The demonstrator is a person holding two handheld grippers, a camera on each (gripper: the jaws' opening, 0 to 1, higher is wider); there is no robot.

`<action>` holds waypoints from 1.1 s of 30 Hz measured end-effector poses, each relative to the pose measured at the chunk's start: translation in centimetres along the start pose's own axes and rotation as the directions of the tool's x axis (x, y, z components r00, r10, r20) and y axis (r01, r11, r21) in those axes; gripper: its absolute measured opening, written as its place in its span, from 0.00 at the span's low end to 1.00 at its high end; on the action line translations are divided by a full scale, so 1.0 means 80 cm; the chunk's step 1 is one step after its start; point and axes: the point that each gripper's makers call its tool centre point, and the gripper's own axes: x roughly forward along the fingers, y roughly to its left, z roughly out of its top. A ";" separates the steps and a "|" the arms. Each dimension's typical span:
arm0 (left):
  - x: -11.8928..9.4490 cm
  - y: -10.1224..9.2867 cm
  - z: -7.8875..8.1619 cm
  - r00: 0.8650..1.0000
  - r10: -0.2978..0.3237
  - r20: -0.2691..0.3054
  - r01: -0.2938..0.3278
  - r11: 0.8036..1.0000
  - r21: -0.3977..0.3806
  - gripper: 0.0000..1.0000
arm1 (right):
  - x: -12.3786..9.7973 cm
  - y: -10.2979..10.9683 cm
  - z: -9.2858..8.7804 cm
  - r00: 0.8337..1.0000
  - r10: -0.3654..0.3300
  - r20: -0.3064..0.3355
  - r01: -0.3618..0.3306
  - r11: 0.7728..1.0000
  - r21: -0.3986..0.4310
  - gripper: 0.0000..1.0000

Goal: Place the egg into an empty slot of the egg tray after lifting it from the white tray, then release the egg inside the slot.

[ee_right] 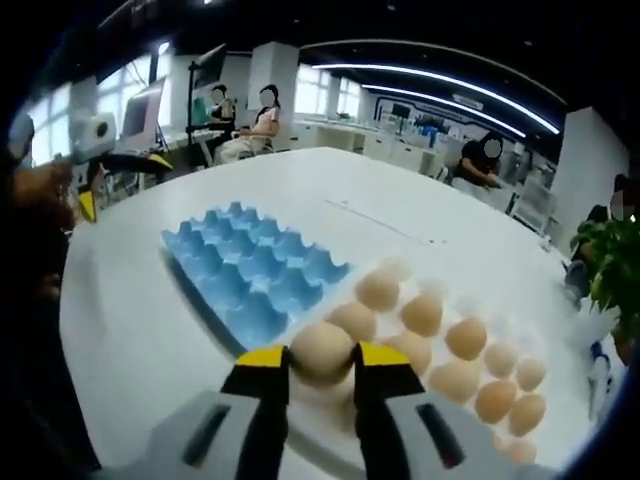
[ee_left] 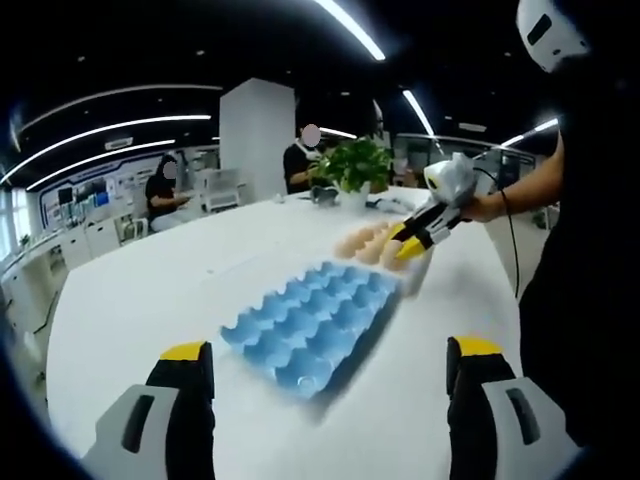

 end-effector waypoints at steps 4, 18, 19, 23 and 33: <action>-0.001 0.002 -0.001 1.000 0.005 0.001 -0.005 1.000 -0.003 0.97 | -0.001 -0.001 0.000 1.000 0.000 -0.002 0.000 1.000 0.001 0.24; -0.001 0.002 -0.004 1.000 0.009 -0.002 -0.009 1.000 -0.006 0.96 | -0.005 0.005 0.005 1.000 0.020 0.005 -0.020 1.000 0.010 0.24; -0.001 0.002 -0.005 1.000 0.008 -0.003 -0.008 1.000 -0.007 0.96 | -0.005 0.005 0.007 1.000 0.020 0.009 -0.020 1.000 0.011 0.24; -0.001 0.001 -0.006 1.000 0.006 -0.005 -0.006 1.000 -0.007 0.96 | -0.003 0.012 0.010 0.999 0.034 0.010 -0.034 0.999 0.005 0.24; 0.000 0.003 -0.008 1.000 0.009 -0.009 -0.009 1.000 -0.010 0.96 | -0.003 0.021 0.019 0.998 0.057 0.018 -0.057 0.998 -0.001 0.24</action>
